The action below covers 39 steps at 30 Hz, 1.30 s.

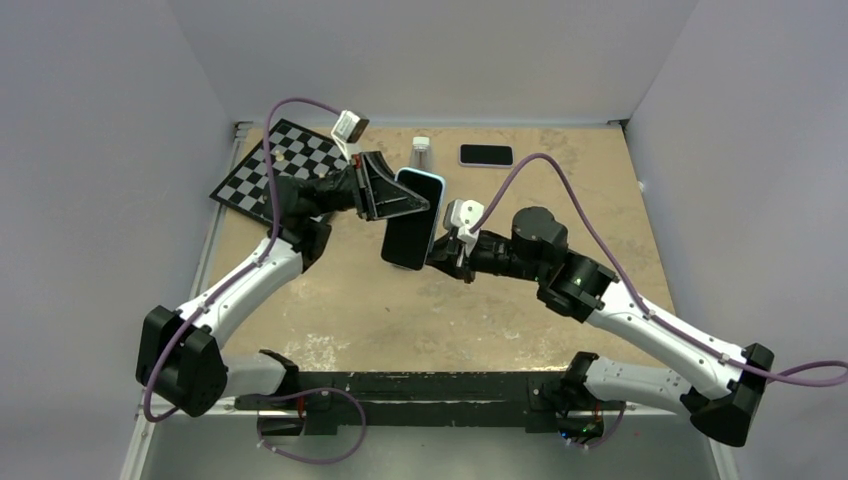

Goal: Take the phone out of the phone case
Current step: Remove the phone case from the phone.

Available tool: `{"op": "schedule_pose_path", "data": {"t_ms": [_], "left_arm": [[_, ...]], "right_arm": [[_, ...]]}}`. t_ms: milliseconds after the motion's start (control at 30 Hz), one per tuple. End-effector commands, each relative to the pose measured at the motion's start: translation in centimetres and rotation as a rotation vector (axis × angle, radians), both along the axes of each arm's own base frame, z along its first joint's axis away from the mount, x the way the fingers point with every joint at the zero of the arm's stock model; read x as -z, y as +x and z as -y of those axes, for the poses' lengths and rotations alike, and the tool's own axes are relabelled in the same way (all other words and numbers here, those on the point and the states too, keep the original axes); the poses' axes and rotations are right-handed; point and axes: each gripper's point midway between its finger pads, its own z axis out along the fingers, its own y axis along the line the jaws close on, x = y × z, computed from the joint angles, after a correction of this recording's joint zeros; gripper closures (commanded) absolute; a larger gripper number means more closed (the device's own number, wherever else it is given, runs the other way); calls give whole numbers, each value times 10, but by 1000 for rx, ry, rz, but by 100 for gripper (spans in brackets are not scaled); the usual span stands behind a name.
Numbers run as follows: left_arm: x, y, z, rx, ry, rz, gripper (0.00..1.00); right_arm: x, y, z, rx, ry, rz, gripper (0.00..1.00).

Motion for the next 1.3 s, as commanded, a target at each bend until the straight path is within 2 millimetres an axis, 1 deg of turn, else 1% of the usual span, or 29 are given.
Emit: {"op": "schedule_pose_path", "data": {"t_ms": [0, 33, 67, 100, 133, 167, 233, 267, 300, 333, 367, 400, 433, 500, 600, 667, 733, 800, 833, 867, 967, 1100, 1167, 1233, 1267], "left_arm": [[-4, -37, 4, 162, 37, -94, 100], [-6, -35, 4, 150, 25, -84, 100], [-8, -34, 4, 131, 12, -64, 100], [-10, -32, 4, 110, -3, -46, 100], [-13, -29, 3, 79, -18, -27, 100], [-15, -25, 3, 39, -32, -6, 100], [-15, -12, 1, -79, -44, 39, 100], [-13, -4, 0, -148, -42, 52, 100], [-12, 4, -2, -212, -41, 73, 100], [-10, 9, -4, -262, -30, 85, 100], [-7, 21, -6, -334, -21, 84, 100], [-3, 28, -8, -383, -14, 82, 100], [-1, 33, -10, -422, -15, 83, 100], [1, 43, -13, -471, -13, 81, 100], [4, 52, -15, -517, -13, 61, 100], [6, 55, -17, -540, -14, 46, 100], [8, 56, -20, -562, -9, 38, 100], [8, 56, -21, -571, 1, 37, 100], [7, 55, -22, -572, 0, 40, 100], [6, 54, -23, -571, -2, 43, 100], [5, 51, -23, -565, -4, 48, 100], [6, 50, -22, -551, -10, 42, 100], [7, 49, -22, -546, -13, 35, 100], [8, 49, -21, -541, -12, 34, 100], [8, 49, -21, -536, -9, 34, 100]], "right_arm": [[-59, 86, 41, 487, 148, 161, 100], [-54, 93, 50, 561, 158, 117, 100], [-49, 95, 53, 602, 173, 58, 100], [-41, 92, 53, 606, 173, 4, 100], [-27, 84, 52, 580, 147, -60, 97], [-15, 74, 49, 544, 137, -123, 89], [4, 51, 46, 473, 124, -243, 69], [9, 42, 49, 464, 132, -302, 49], [14, 30, 53, 446, 147, -350, 33], [20, 21, 55, 433, 157, -403, 19], [24, 15, 59, 431, 162, -458, 9], [26, 11, 63, 430, 161, -499, 3], [26, 7, 65, 415, 165, -535, 2], [18, -1, 64, 354, 182, -601, 2], [-8, -10, 56, 240, 229, -687, 2], [-27, -22, 46, 132, 246, -722, 5], [-41, -28, 40, 66, 267, -745, 12], [-53, -30, 37, 40, 308, -757, 27], [-57, -29, 36, 35, 327, -758, 31], [-56, -27, 35, 39, 333, -765, 32], [-47, -17, 32, 81, 320, -785, 40], [-42, -9, 29, 103, 316, -781, 43], [-45, -8, 28, 94, 328, -775, 47], [-49, -8, 26, 78, 343, -774, 49], [-51, -7, 25, 71, 347, -771, 52]]}}
